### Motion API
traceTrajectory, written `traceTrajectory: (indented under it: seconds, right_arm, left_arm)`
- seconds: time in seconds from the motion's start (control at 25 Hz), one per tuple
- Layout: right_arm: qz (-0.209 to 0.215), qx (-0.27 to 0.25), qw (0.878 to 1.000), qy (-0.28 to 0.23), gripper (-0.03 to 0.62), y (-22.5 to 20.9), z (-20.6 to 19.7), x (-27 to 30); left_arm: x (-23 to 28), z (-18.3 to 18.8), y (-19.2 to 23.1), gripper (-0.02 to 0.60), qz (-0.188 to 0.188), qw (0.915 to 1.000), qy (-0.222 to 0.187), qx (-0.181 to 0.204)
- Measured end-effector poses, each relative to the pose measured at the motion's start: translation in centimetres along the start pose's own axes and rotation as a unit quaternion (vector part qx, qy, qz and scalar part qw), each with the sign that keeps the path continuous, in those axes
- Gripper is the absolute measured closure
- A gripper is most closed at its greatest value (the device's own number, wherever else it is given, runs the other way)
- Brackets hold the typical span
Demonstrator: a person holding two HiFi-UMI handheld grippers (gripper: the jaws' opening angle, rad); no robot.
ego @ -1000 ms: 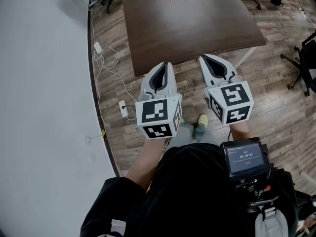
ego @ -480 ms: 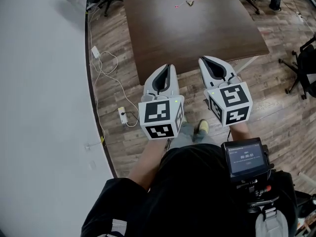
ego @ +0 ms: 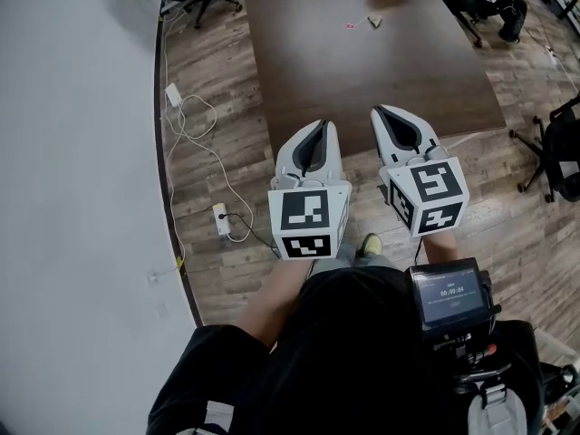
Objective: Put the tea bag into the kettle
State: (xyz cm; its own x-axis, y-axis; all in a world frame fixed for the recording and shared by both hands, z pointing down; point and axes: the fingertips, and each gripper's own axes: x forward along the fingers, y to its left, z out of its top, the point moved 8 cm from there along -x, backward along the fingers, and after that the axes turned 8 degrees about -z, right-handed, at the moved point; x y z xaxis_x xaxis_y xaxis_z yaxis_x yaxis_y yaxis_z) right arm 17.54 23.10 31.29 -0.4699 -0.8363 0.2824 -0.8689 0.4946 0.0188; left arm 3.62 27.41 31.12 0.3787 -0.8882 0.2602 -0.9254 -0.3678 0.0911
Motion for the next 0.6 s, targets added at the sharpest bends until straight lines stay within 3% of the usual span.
traceTrajectory:
  seconds: [0.6]
  right_arm:
    - [-0.017,-0.015,1.000,-0.002,0.588,-0.7,1.0,0.4]
  left_arm:
    - [1.1,1.0,0.8,0.578,-0.005,0.9999,-0.013,0.003]
